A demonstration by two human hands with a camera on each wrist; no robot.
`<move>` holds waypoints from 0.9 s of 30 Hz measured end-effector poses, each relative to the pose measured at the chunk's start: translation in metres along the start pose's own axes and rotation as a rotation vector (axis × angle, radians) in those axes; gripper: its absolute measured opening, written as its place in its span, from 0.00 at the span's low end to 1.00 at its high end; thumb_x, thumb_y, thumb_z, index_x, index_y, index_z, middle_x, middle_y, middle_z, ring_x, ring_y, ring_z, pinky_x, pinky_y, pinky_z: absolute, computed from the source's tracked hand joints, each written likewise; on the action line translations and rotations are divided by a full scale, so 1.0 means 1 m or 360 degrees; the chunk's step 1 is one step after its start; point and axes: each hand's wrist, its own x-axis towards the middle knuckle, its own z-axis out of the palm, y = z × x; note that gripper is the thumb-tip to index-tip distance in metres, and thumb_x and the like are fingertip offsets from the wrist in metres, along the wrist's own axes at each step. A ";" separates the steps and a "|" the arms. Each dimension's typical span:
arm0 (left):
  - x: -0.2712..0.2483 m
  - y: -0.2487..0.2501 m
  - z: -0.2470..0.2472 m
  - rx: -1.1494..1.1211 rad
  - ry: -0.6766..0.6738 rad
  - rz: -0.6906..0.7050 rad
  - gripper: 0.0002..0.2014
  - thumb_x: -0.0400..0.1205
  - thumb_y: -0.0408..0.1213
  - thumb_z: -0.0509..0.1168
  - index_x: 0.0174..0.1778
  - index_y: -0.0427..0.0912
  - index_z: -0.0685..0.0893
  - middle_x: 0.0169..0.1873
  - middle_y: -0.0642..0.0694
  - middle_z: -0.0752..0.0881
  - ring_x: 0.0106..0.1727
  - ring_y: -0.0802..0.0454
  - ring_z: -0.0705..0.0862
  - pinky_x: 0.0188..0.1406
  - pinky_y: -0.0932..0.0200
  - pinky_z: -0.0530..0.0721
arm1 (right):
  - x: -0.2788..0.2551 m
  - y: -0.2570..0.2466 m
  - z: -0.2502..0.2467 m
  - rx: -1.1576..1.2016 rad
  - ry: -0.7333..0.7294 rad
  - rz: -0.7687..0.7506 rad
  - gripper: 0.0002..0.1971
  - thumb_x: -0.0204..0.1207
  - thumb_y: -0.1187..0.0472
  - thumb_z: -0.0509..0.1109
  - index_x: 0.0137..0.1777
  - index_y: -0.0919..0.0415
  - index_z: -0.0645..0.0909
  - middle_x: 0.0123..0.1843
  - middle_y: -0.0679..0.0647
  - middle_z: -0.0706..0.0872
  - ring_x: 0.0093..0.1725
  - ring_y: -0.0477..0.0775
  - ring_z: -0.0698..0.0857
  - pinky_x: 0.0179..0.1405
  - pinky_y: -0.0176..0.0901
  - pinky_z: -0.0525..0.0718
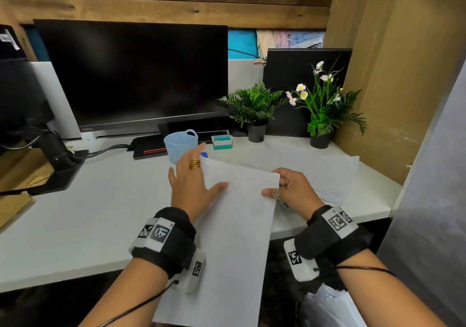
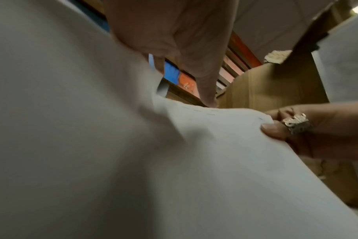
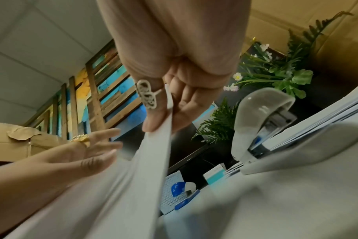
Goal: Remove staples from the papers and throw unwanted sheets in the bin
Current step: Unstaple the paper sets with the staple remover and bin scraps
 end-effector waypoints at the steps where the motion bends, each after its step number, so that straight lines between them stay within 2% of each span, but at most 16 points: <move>1: 0.000 0.002 0.002 0.0331 -0.0072 0.0140 0.42 0.72 0.61 0.69 0.80 0.58 0.57 0.81 0.47 0.54 0.82 0.44 0.48 0.76 0.31 0.39 | -0.001 0.000 0.004 0.0004 -0.0044 -0.0011 0.13 0.67 0.74 0.76 0.49 0.61 0.82 0.50 0.59 0.90 0.49 0.55 0.89 0.52 0.46 0.87; 2: -0.001 0.004 0.004 0.0595 -0.0128 0.0292 0.40 0.73 0.66 0.63 0.80 0.60 0.57 0.83 0.49 0.49 0.83 0.45 0.40 0.71 0.29 0.30 | -0.001 -0.001 0.007 0.0007 -0.0100 -0.0019 0.14 0.67 0.75 0.77 0.50 0.62 0.82 0.49 0.59 0.90 0.49 0.54 0.89 0.52 0.45 0.87; 3: 0.000 0.008 0.005 0.0736 -0.0191 0.0408 0.37 0.75 0.68 0.58 0.79 0.61 0.59 0.83 0.49 0.49 0.83 0.47 0.38 0.68 0.30 0.25 | -0.001 -0.004 0.009 0.0019 -0.0175 -0.0035 0.14 0.67 0.75 0.77 0.50 0.63 0.83 0.47 0.57 0.91 0.47 0.52 0.90 0.50 0.43 0.87; 4: 0.000 0.012 0.006 0.0764 -0.0267 0.0473 0.34 0.76 0.68 0.56 0.78 0.61 0.63 0.82 0.49 0.54 0.83 0.48 0.42 0.67 0.32 0.23 | -0.002 -0.006 0.011 0.0024 -0.0264 -0.0052 0.12 0.68 0.75 0.76 0.48 0.62 0.83 0.44 0.54 0.91 0.44 0.49 0.90 0.47 0.40 0.86; 5: 0.000 0.014 0.007 0.0715 -0.0352 0.0493 0.31 0.78 0.66 0.54 0.76 0.59 0.67 0.79 0.50 0.64 0.82 0.49 0.52 0.70 0.34 0.25 | -0.003 -0.009 0.013 0.0004 -0.0346 -0.0077 0.10 0.69 0.74 0.75 0.45 0.60 0.83 0.39 0.49 0.90 0.40 0.44 0.89 0.43 0.36 0.84; 6: 0.000 0.016 0.008 0.0645 -0.0434 0.0476 0.28 0.80 0.64 0.54 0.74 0.56 0.71 0.73 0.49 0.74 0.78 0.50 0.64 0.76 0.38 0.32 | -0.003 -0.014 0.014 -0.0015 -0.0383 -0.0111 0.09 0.72 0.73 0.73 0.40 0.58 0.82 0.32 0.44 0.88 0.35 0.40 0.87 0.40 0.33 0.82; 7: -0.001 0.017 0.008 0.0565 -0.0483 0.0432 0.26 0.81 0.61 0.54 0.71 0.52 0.75 0.65 0.48 0.81 0.71 0.49 0.73 0.79 0.44 0.46 | -0.002 -0.017 0.013 -0.0023 -0.0326 -0.0153 0.09 0.75 0.70 0.71 0.37 0.58 0.81 0.29 0.43 0.86 0.31 0.38 0.84 0.38 0.34 0.80; 8: -0.003 0.017 0.008 0.0479 -0.0487 0.0383 0.25 0.82 0.59 0.55 0.69 0.48 0.77 0.60 0.46 0.84 0.65 0.47 0.78 0.73 0.50 0.62 | 0.002 -0.018 0.012 -0.0046 -0.0172 -0.0211 0.09 0.78 0.66 0.69 0.36 0.59 0.82 0.29 0.45 0.85 0.31 0.40 0.83 0.39 0.36 0.79; 9: -0.004 0.016 0.008 0.0403 -0.0467 0.0331 0.25 0.83 0.57 0.56 0.69 0.45 0.78 0.57 0.44 0.85 0.61 0.45 0.81 0.63 0.55 0.71 | 0.009 -0.018 0.008 -0.0144 0.0045 -0.0258 0.10 0.80 0.61 0.67 0.39 0.60 0.83 0.33 0.49 0.86 0.34 0.44 0.83 0.41 0.39 0.78; 11: -0.005 0.014 0.008 0.0345 -0.0453 0.0273 0.25 0.84 0.55 0.56 0.70 0.43 0.76 0.58 0.42 0.85 0.59 0.44 0.82 0.54 0.58 0.76 | 0.028 -0.013 -0.003 -0.0712 0.0310 -0.0219 0.16 0.82 0.51 0.63 0.48 0.64 0.84 0.45 0.57 0.88 0.46 0.53 0.85 0.48 0.42 0.78; 13: -0.006 0.011 0.009 0.0351 -0.0485 0.0268 0.25 0.84 0.55 0.56 0.71 0.43 0.75 0.60 0.41 0.85 0.60 0.43 0.82 0.55 0.55 0.77 | 0.044 -0.006 -0.008 -0.1352 0.0092 0.0140 0.23 0.78 0.44 0.65 0.62 0.64 0.78 0.59 0.60 0.83 0.60 0.60 0.81 0.57 0.46 0.78; 15: -0.007 0.011 0.008 0.0346 -0.0519 0.0269 0.24 0.84 0.54 0.55 0.72 0.44 0.75 0.61 0.41 0.84 0.60 0.43 0.81 0.56 0.54 0.78 | 0.053 -0.001 -0.004 -0.1650 -0.0284 0.0468 0.35 0.71 0.44 0.73 0.71 0.63 0.68 0.67 0.60 0.77 0.66 0.61 0.77 0.64 0.50 0.77; 16: -0.008 0.011 0.008 0.0340 -0.0525 0.0276 0.24 0.85 0.54 0.55 0.71 0.44 0.75 0.60 0.42 0.85 0.60 0.43 0.82 0.55 0.54 0.78 | 0.056 -0.001 -0.002 -0.1715 -0.0366 0.0519 0.36 0.70 0.46 0.75 0.71 0.64 0.66 0.68 0.61 0.77 0.66 0.62 0.77 0.64 0.50 0.77; 19: -0.011 0.011 0.009 0.0311 -0.0517 0.0290 0.22 0.85 0.54 0.54 0.70 0.46 0.76 0.58 0.43 0.86 0.57 0.45 0.83 0.54 0.55 0.79 | 0.061 -0.003 0.000 -0.1739 -0.0360 0.0524 0.30 0.74 0.50 0.71 0.70 0.67 0.68 0.68 0.63 0.77 0.65 0.63 0.78 0.62 0.49 0.77; 23: -0.014 0.015 0.012 0.0319 -0.0541 0.0283 0.22 0.86 0.52 0.54 0.70 0.44 0.77 0.59 0.44 0.85 0.56 0.47 0.83 0.56 0.57 0.79 | 0.057 -0.008 -0.001 -0.1651 -0.0386 0.0653 0.29 0.78 0.52 0.65 0.74 0.65 0.62 0.71 0.64 0.74 0.68 0.63 0.76 0.66 0.51 0.74; 27: -0.018 0.018 0.013 0.0384 -0.0575 0.0302 0.22 0.86 0.53 0.53 0.68 0.44 0.78 0.54 0.43 0.87 0.53 0.46 0.84 0.54 0.56 0.80 | 0.049 -0.009 -0.010 -0.1215 -0.0186 0.0696 0.34 0.80 0.58 0.66 0.79 0.67 0.52 0.73 0.65 0.71 0.70 0.65 0.74 0.62 0.48 0.73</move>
